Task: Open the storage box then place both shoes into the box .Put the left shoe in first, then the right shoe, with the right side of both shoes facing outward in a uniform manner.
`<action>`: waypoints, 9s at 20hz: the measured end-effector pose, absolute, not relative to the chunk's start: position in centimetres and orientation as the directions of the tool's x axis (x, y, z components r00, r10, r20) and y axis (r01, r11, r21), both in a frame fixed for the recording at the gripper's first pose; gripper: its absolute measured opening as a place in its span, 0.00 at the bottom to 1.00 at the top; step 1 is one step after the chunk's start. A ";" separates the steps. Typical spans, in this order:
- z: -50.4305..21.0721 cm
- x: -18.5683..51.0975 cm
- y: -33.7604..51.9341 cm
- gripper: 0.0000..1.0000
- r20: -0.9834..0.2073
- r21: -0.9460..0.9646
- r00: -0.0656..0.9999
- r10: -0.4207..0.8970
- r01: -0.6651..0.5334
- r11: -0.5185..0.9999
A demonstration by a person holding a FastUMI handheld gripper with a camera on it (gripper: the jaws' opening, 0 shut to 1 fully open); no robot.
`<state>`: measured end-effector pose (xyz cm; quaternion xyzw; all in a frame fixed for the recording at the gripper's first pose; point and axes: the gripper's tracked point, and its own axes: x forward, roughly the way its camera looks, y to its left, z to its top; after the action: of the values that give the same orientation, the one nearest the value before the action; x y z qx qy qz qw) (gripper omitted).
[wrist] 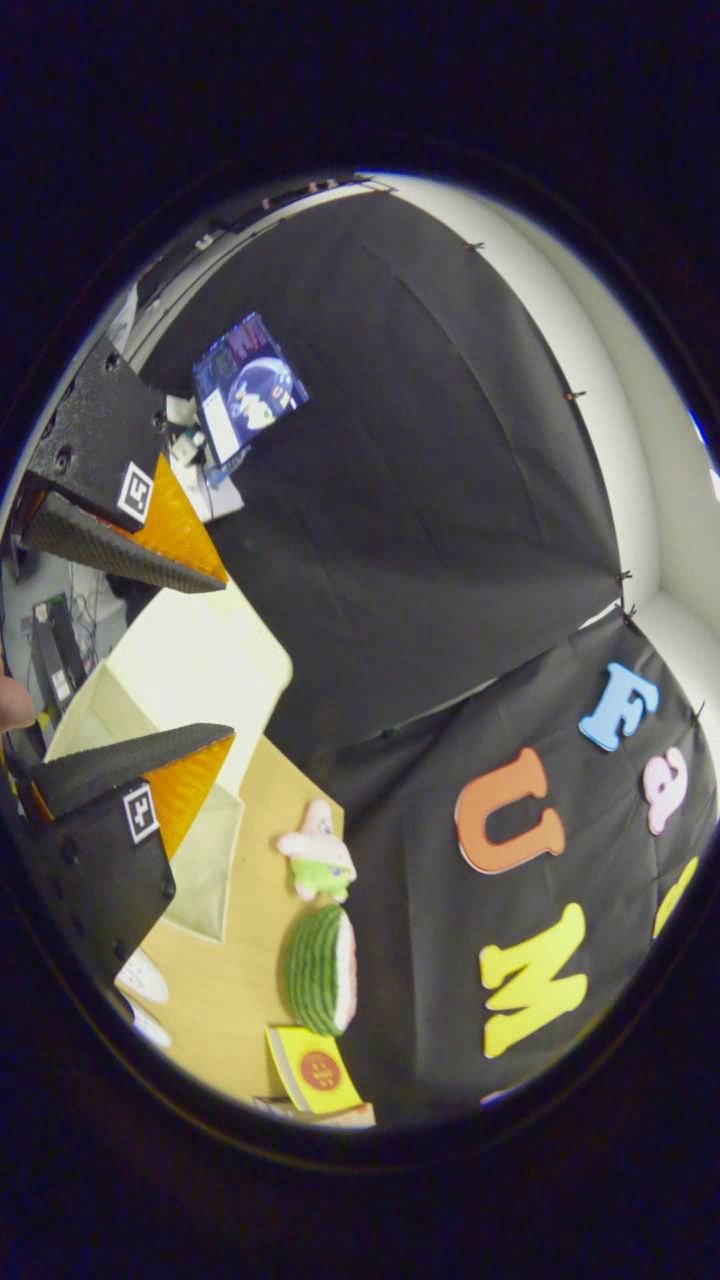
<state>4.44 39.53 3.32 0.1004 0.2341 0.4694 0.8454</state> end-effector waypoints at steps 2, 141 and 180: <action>3.7 5.3 37.6 0.80 -0.291 0.336 0.528 0.798 -0.724 0.602; -24.3 9.6 1.6 0.89 -0.917 0.037 0.393 0.061 -0.070 0.997; -31.6 10.5 3.5 0.06 -0.844 0.519 0.302 0.444 0.247 0.818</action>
<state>10.52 3.53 -31.63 0.2941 0.5871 0.0654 0.7514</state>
